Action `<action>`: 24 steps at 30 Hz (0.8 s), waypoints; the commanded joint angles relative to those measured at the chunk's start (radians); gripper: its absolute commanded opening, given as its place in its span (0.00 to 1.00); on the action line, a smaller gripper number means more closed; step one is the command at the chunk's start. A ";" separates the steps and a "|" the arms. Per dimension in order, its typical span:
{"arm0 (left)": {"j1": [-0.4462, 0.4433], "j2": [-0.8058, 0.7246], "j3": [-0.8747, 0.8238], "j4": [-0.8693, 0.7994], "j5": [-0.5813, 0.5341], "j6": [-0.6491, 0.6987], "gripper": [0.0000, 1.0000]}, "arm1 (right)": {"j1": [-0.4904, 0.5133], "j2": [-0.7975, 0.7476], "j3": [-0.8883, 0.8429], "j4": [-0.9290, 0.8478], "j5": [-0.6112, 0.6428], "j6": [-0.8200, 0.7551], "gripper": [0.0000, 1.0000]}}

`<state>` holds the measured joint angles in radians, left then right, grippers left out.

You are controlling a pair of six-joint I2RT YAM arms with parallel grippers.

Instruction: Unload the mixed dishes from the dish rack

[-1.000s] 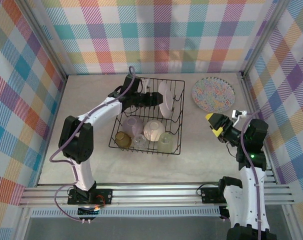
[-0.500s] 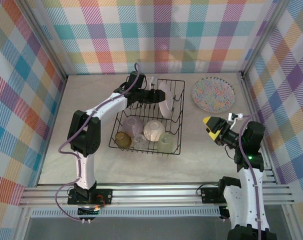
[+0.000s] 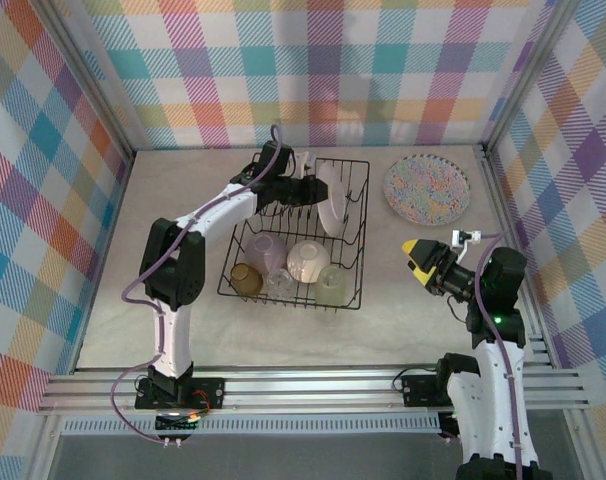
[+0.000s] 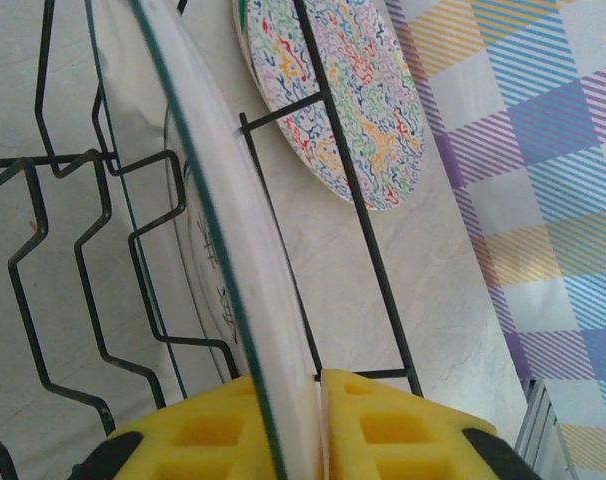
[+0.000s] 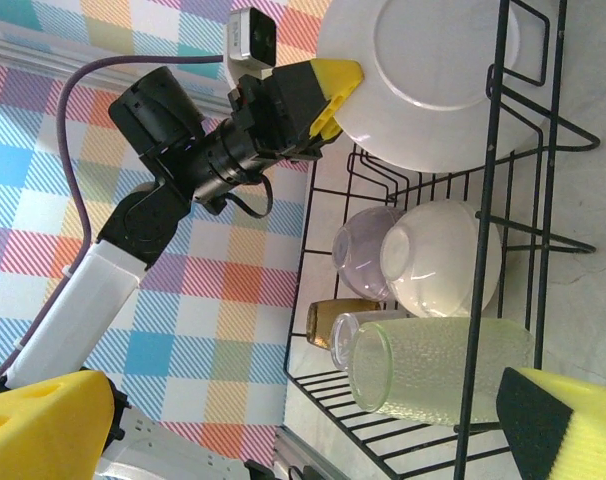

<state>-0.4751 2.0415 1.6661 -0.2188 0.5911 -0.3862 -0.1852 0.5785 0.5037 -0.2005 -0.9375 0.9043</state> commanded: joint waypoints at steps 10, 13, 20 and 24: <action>0.003 -0.023 0.031 0.036 0.073 -0.114 0.00 | 0.011 -0.010 -0.021 0.034 -0.019 0.011 0.99; 0.003 -0.050 0.024 0.047 0.081 -0.131 0.00 | 0.013 -0.009 -0.023 0.035 -0.019 0.009 0.99; 0.003 -0.116 0.024 0.036 0.084 -0.123 0.00 | 0.013 -0.009 -0.028 0.050 -0.018 0.015 0.99; 0.004 -0.155 0.026 0.029 0.076 -0.109 0.00 | 0.015 -0.010 -0.028 0.050 -0.016 0.016 0.99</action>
<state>-0.4744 1.9877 1.6695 -0.2188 0.6289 -0.4904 -0.1757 0.5785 0.4850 -0.1783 -0.9367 0.9085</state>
